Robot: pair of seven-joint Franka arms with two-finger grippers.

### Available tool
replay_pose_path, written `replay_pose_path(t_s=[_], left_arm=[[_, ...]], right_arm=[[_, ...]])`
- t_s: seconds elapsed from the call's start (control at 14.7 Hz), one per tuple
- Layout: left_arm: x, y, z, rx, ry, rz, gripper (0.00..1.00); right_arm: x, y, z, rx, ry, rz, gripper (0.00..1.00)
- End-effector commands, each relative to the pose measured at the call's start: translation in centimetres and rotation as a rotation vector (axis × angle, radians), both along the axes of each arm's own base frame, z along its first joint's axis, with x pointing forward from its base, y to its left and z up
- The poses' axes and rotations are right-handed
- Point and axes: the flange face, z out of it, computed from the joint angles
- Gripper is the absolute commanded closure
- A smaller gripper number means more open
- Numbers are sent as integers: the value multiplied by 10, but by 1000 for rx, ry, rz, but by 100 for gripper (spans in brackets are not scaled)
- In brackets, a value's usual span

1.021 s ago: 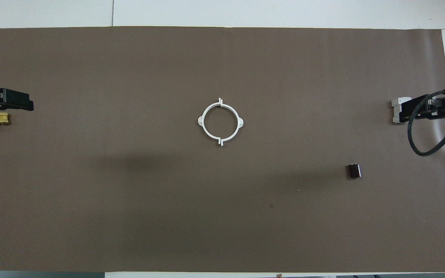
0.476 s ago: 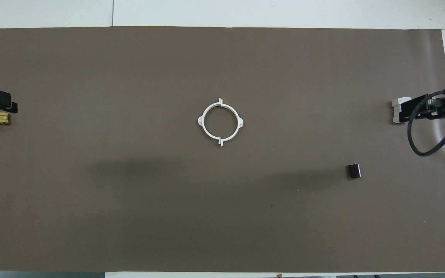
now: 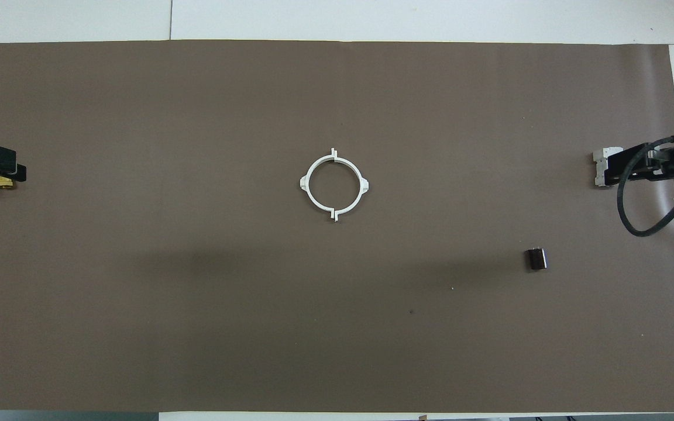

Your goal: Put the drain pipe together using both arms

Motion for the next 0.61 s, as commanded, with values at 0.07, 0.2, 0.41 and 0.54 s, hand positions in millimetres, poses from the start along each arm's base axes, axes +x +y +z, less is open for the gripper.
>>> replay_pose_path(t_s=[0.07, 0.2, 0.41, 0.54], left_arm=[[-5, -2, 10, 5, -1, -27, 0], [-3, -4, 10, 41, -10, -70, 0], [-3, -5, 11, 38, -15, -78, 0], [-3, -5, 11, 38, -15, -73, 0]], right_arm=[[-1, -2, 3, 11, -16, 14, 0], [-1, -1, 3, 11, -16, 16, 0], [-1, -1, 3, 11, -16, 16, 0], [-1, 0, 3, 11, -16, 17, 0]])
